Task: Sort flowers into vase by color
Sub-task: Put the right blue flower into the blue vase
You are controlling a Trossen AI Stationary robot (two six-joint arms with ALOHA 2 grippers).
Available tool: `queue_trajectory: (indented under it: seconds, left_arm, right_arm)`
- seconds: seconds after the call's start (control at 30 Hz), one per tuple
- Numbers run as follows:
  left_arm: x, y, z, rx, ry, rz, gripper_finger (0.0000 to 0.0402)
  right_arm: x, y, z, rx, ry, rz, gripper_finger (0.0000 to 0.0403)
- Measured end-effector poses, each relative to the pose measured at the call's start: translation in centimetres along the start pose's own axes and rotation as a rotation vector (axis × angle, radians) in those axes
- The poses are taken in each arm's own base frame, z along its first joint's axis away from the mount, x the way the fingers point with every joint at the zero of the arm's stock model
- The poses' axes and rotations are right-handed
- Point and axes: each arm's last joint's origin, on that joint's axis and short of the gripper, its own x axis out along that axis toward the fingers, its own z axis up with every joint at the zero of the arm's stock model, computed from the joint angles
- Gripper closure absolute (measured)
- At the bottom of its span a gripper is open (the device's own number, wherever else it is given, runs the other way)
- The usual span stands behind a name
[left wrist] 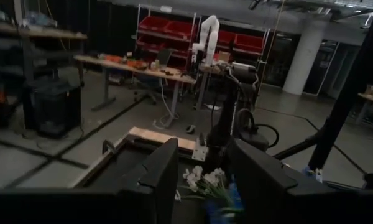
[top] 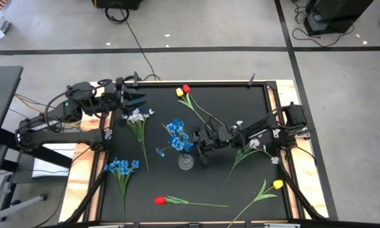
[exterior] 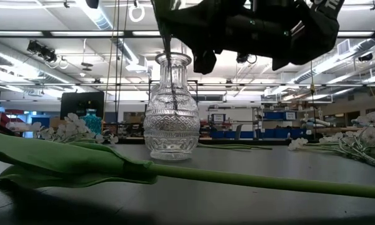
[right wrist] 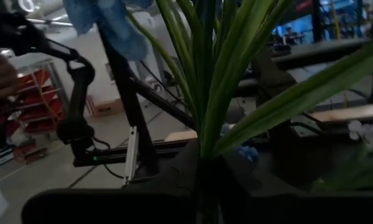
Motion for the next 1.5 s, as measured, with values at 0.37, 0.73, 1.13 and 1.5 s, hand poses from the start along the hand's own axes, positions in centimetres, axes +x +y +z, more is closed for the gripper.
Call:
queue_trajectory:
  seconds: [0.37,0.73,1.13,1.5]
  left_arm:
    - [-0.4,0.0,-0.4,0.003,0.041,-0.01,0.0248]
    - [-1.0,-0.1,-0.2,0.007,0.028,-0.013,0.0248]
    - [-1.0,0.0,-0.9,-0.002,0.097,0.001,0.0248]
    - [-2.0,0.1,-1.9,0.007,0.207,0.021,0.0248]
  right_arm:
    - [0.0,-0.1,-0.2,0.094,0.018,-0.014,0.0288]
    - [0.0,0.1,0.1,0.192,-0.013,0.001,0.0189]
    - [-0.7,0.8,3.2,0.234,-0.09,-0.069,0.0156]
    - [-2.1,1.8,7.5,0.151,-0.251,-0.153,0.0156]
